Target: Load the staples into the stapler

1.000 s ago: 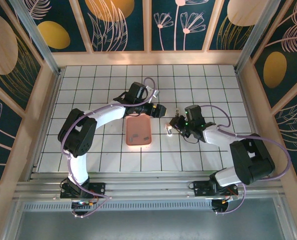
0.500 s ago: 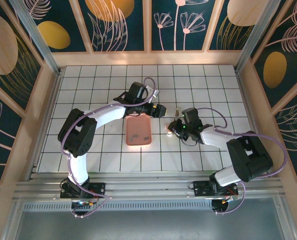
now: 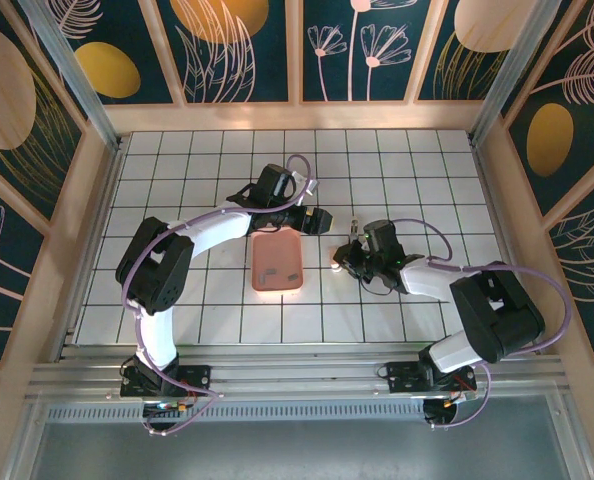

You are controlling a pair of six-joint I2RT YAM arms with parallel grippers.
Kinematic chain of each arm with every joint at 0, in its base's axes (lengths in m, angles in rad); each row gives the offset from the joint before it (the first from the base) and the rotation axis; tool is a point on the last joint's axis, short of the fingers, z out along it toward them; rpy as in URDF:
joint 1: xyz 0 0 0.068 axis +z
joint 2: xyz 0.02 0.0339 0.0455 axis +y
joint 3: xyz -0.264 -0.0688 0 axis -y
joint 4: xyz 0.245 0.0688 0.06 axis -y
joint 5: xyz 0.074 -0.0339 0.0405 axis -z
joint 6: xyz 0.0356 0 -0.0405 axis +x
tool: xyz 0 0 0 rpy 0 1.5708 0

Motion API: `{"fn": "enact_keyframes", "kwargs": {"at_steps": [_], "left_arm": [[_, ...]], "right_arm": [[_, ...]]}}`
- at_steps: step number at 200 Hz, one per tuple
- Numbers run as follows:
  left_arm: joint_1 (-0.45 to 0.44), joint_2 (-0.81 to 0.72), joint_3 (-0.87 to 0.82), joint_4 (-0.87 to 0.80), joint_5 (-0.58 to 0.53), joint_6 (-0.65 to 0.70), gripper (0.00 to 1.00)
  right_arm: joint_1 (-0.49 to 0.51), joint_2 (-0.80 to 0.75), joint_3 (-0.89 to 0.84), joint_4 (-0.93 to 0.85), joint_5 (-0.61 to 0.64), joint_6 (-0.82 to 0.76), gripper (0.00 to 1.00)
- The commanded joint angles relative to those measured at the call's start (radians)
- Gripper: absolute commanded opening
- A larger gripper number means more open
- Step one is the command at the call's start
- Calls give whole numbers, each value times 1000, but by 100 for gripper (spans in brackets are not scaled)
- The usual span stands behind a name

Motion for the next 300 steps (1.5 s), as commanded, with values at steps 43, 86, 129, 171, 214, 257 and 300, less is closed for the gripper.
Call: {"fn": "enact_keyframes", "kwargs": {"at_steps": [43,86,129,171,214,257,300], "left_arm": [[-1,8,13,1,-4,29,88],[-2,2,8,3,-11,32,89],[-2,8,15,14,-4,36,89],[-10,46,97,21,25,64,89],[-21,172,295,13,58,84,89],[-34,309,442,38,129,66,89],[-40,430,538,57,226,49,88]], "right_arm": [[-3,27,-20,-368,114,-30,22],[-10,18,-6,-415,116,-51,23],[-16,17,-6,-367,91,-65,23],[-54,-123,31,-263,85,-95,37],[-132,-254,-27,-218,39,-81,38],[-227,-316,-125,-182,-34,-58,36],[-246,-218,-134,-71,-90,-55,35]]}}
